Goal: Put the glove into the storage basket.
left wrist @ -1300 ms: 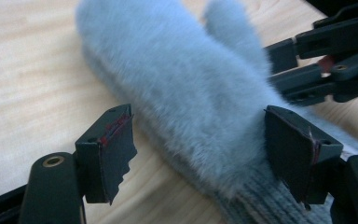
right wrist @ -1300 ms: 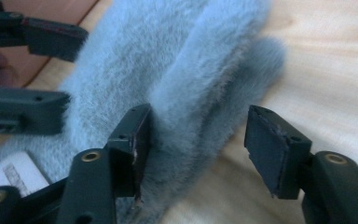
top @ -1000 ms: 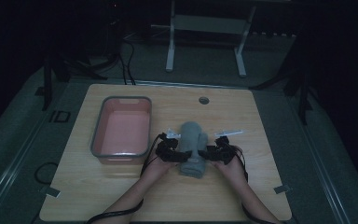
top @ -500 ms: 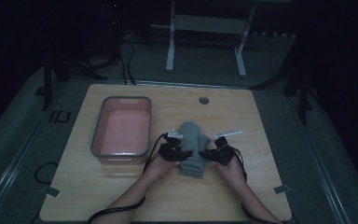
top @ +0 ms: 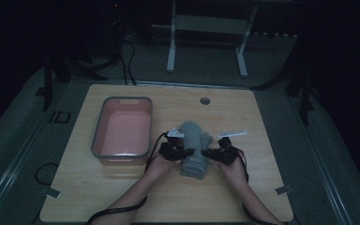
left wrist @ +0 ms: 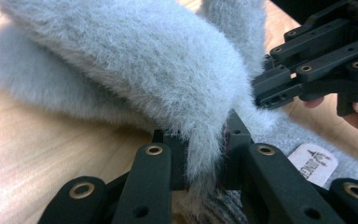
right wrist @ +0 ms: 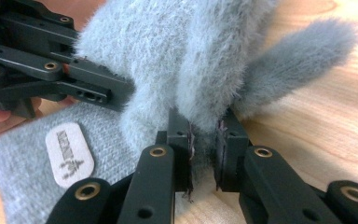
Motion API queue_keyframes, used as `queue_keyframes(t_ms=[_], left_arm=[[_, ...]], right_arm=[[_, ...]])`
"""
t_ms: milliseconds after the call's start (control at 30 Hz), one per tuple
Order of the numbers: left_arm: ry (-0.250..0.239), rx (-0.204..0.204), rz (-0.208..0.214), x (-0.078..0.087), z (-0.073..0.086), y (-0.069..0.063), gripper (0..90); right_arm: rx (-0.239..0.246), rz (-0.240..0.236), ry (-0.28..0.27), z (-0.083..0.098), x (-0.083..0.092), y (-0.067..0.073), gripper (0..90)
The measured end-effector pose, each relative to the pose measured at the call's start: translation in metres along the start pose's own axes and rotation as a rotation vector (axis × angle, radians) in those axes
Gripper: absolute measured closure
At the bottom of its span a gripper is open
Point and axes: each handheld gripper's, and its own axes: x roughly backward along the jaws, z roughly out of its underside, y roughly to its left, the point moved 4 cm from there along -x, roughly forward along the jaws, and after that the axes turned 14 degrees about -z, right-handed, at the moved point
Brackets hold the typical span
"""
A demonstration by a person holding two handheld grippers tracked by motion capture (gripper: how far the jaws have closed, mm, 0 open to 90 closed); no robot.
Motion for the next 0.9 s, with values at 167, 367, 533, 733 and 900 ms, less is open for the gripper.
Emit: queue_keyframes(t_ms=[167,367,533,733,900], left_arm=[[-0.035,-0.015,0.014,0.012,-0.013,-0.003,78.3],[-0.075,-0.054,0.036,0.030,-0.031,-0.003,78.2],[-0.094,-0.068,0.041,0.044,-0.046,0.001,78.1],[-0.096,-0.093,0.019,0.058,-0.057,0.008,78.1],[-0.105,-0.097,0.009,0.071,-0.061,0.018,78.0]], right_arm=[[0.009,-0.007,-0.039,-0.008,0.012,0.009,79.9],[0.034,-0.024,-0.088,-0.025,0.028,0.024,80.1],[0.052,-0.031,-0.116,-0.040,0.035,0.035,80.1],[0.064,-0.032,-0.127,-0.056,0.034,0.045,80.2],[0.083,-0.044,-0.128,-0.072,0.026,0.056,80.3]])
